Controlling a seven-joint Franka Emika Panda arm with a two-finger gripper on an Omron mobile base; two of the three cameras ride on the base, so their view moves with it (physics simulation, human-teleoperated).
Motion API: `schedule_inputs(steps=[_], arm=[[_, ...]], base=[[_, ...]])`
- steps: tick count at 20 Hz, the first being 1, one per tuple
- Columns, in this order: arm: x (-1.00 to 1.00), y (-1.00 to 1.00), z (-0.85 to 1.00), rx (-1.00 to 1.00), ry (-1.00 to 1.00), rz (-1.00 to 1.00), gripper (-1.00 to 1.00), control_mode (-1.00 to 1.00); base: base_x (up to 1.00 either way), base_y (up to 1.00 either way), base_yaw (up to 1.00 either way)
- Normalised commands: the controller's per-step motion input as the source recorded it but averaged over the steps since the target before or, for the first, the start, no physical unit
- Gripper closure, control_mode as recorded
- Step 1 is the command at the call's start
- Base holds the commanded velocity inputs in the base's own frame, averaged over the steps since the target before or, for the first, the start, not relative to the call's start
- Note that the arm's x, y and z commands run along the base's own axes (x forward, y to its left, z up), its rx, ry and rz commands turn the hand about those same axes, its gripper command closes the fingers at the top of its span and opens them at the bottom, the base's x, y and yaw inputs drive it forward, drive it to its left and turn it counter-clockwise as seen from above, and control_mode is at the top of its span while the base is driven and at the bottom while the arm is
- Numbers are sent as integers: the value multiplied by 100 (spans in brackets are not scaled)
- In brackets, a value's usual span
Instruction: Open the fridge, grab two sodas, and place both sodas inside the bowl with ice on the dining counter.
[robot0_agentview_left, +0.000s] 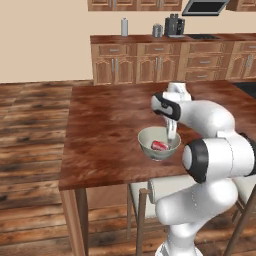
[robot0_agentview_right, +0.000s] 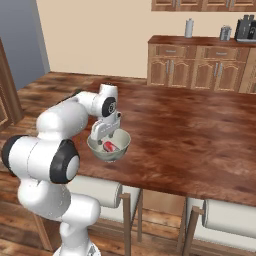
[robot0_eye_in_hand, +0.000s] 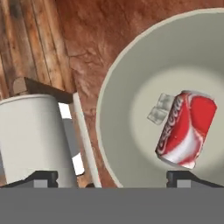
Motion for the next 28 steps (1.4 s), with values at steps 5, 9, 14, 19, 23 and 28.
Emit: schedule_inputs(steps=[5,9,14,19,23,28], arm=[[-74,-12,67,13,0,-1,-100,-100],[-83,-18,55,17,0,-10,-100,-100],[-92,-6,35,16,0,-21,-100,-100],[-82,1,28,9,0,-30,-100,-100],[-70,30,21,0,0,-37,-100,-100],[-57,30,17,-1,2,-35,-100,-100]], base=[[0,0,0],[0,0,0],[0,0,0],[0,0,0],[0,0,0],[0,0,0]])
